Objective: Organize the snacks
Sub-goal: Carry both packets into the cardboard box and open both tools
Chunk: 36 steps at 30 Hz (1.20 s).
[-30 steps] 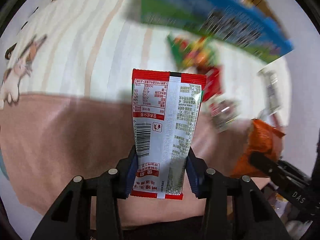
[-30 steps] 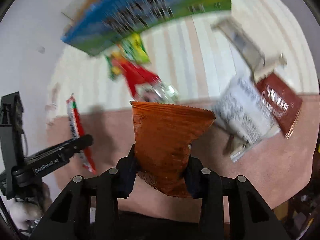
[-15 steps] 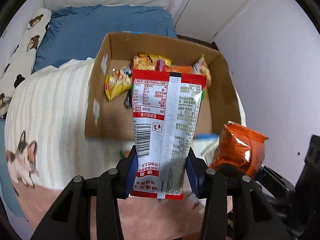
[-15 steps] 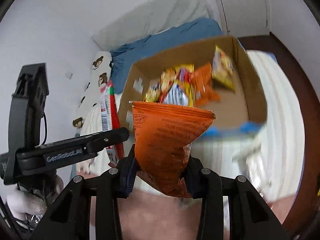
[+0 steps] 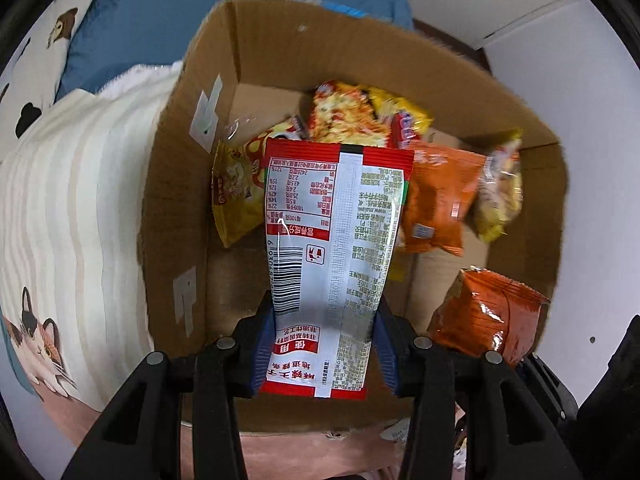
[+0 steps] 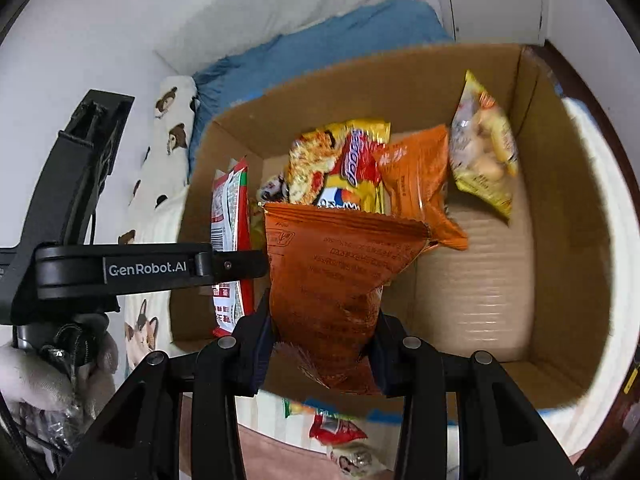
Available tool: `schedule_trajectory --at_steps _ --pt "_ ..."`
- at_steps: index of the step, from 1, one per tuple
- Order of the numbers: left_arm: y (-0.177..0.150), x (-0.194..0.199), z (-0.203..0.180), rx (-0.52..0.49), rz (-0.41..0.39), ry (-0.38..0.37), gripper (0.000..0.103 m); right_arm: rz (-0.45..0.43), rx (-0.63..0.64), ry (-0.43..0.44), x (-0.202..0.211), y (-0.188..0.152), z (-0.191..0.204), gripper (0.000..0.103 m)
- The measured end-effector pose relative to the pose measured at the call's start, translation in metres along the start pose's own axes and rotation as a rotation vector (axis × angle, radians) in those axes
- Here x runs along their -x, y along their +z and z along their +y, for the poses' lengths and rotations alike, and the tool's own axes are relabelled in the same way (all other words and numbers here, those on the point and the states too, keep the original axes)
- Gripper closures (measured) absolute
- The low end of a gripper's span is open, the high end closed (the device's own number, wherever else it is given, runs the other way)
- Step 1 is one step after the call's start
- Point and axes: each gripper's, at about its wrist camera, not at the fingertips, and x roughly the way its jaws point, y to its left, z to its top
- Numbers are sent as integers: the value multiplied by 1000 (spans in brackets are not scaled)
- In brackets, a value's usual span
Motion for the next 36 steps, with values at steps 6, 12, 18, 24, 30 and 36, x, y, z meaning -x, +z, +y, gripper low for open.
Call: schedule_trajectory --at_steps 6,12,18,24,30,36 --pt "1 -26 4 -13 56 49 59 117 13 36 -41 1 -5 59" --pt "-2 -34 10 3 44 68 36 193 34 -17 -63 -2 -10 12" --pt "-6 -23 -5 -49 -10 90 10 167 27 -65 -53 -5 -15 8" --pt "-21 0 -18 -89 -113 108 10 98 28 -100 -25 -15 -16 8" --pt "-55 34 -15 -126 -284 147 10 -10 8 -171 15 -25 -26 8" --pt "-94 59 -18 -151 -415 168 10 -113 18 -226 56 -40 -24 8"
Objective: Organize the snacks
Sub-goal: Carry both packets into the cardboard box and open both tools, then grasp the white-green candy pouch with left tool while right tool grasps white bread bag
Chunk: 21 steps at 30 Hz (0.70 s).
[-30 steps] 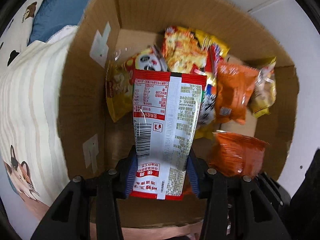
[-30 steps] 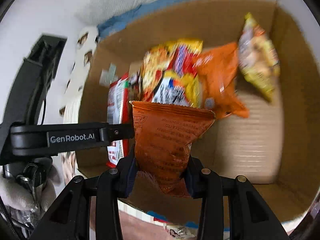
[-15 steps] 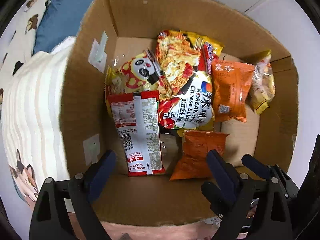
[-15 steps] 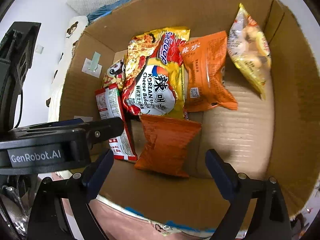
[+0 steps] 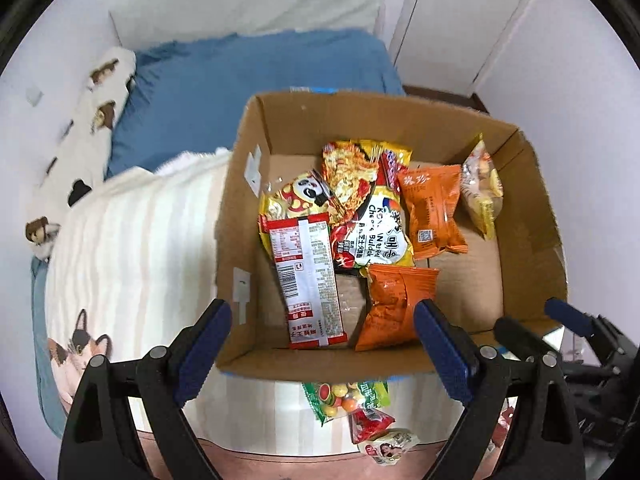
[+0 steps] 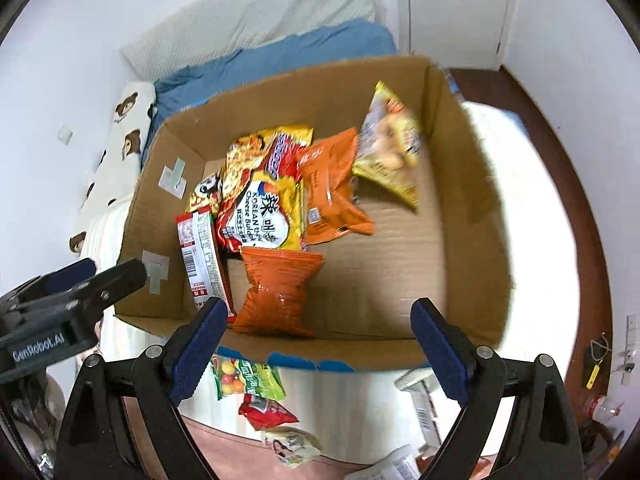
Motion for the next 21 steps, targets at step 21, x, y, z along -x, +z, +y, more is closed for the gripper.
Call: schedule_trajectory --at_steps 21 --pt "-47 91 -14 -46 -250 25 10 -256 30 -38 105 -48 15 5"
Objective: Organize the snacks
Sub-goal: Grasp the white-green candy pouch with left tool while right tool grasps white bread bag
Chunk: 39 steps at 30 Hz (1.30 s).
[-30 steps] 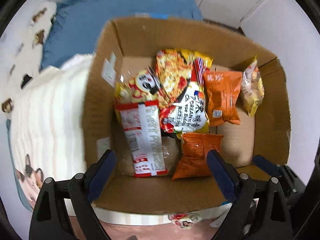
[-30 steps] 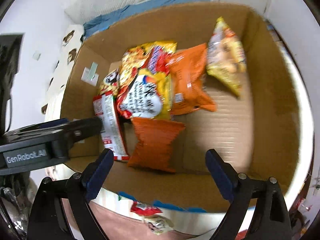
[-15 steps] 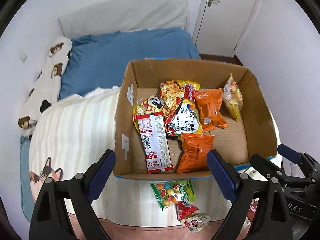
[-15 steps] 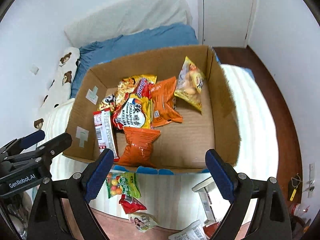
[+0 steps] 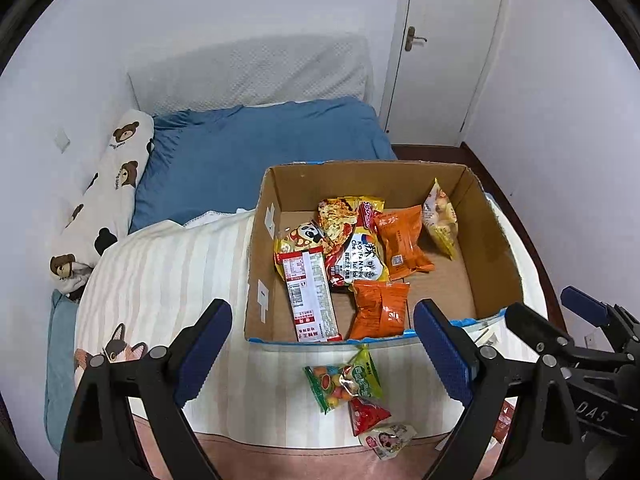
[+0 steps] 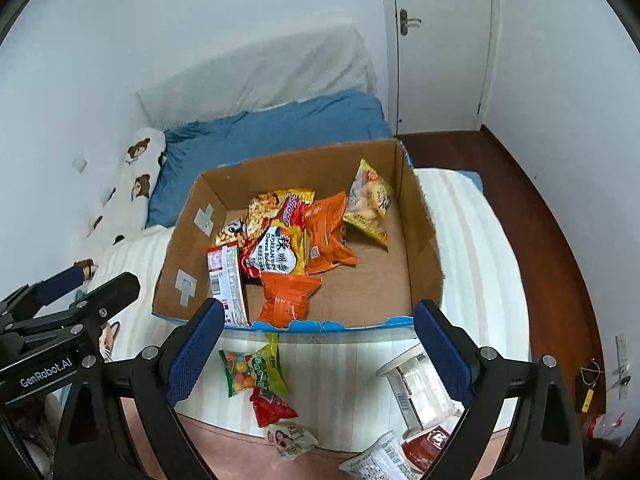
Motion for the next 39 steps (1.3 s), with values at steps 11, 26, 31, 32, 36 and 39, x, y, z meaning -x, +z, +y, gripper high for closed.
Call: schedule_trajectory --at_steps 11,26,31,32,36,39 --pt "-61 -21 9 77 141 -48 10 115 -147 60 1 -60 -43 5" --pt "-165 -127 -28 65 499 -58 10 460 -587 47 -110 -213 -129 8" --pt "-178 -140 -40 50 546 -89 10 479 -341 38 -126 -215 -95 29" --pt "-180 -142 -43 50 557 -97 10 483 -293 32 -125 -215 -88 29" --pt "-185 -156 -54 84 614 -153 10 510 -243 50 -130 -221 -84 24" --pt "-187 -173 -64 125 649 -192 10 532 -280 46 -137 -225 -87 21"
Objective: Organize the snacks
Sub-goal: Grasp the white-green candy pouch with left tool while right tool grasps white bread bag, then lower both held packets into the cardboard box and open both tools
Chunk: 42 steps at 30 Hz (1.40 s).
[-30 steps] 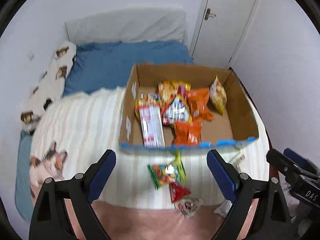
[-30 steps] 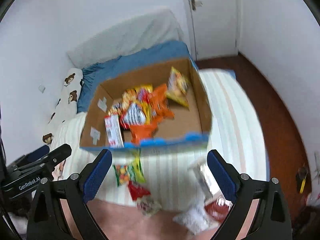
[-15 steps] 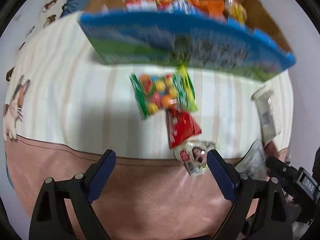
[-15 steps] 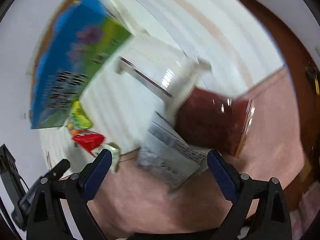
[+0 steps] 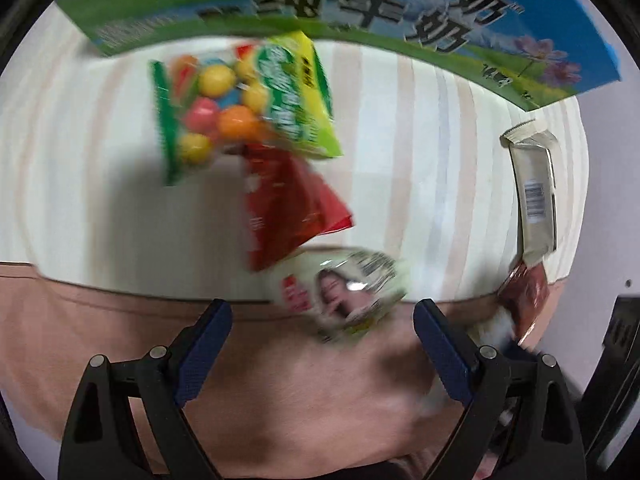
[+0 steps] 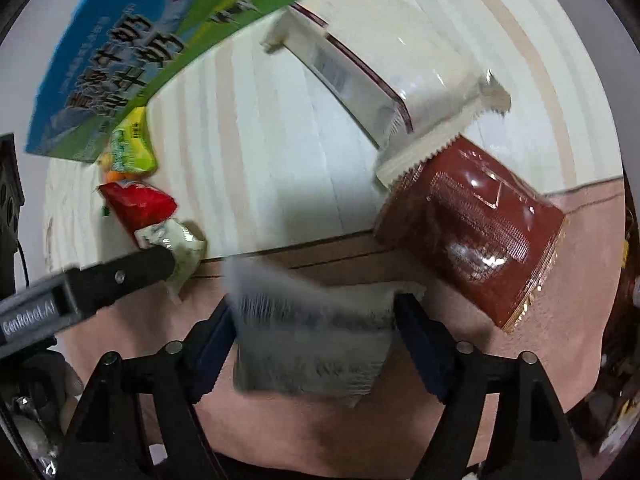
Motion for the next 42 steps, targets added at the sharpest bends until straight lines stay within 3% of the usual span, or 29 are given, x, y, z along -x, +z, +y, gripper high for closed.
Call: schedule_trajectory --at_steps 1,3,4,6,10,17,21,26,30,35,39,42 --pt "3 -6 -2 6 10 -16 11 0 -9 -1 -2 0 -2 21" --pt "5 -15 -7 0 12 16 27 -9 -18 -10 -6 -1 -3 23" --pt "6 -17 -9 -10 6 31 28 -14 -15 -25 -8 -2 -2 31" --pt "3 -17 -14 -44 -13 70 38 -26 2 -56 -10 -4 2 36" --pt "-13 -11 -8 -69 -22 87 39 -44 18 -42 -2 -16 -1 42" --pt "-60 -5 19 -85 -8 116 40 -43 9 54 15 -40 0 46" --pt "-69 15 25 -71 -40 90 40 -51 20 115 32 -44 12 46" --pt "-64 75 21 -68 -145 6 40 -123 60 207 81 -22 35 47" --pt "-27 139 3 -85 -256 -57 40 -218 116 255 133 24 52 47" --pt "38 204 -9 -115 -390 -24 40 -376 208 191 186 97 90 47" --pt "104 219 -16 -124 -383 29 40 -385 238 120 188 155 112 47" --pt "137 203 -17 -132 -359 105 40 -360 257 54 178 188 121 47"
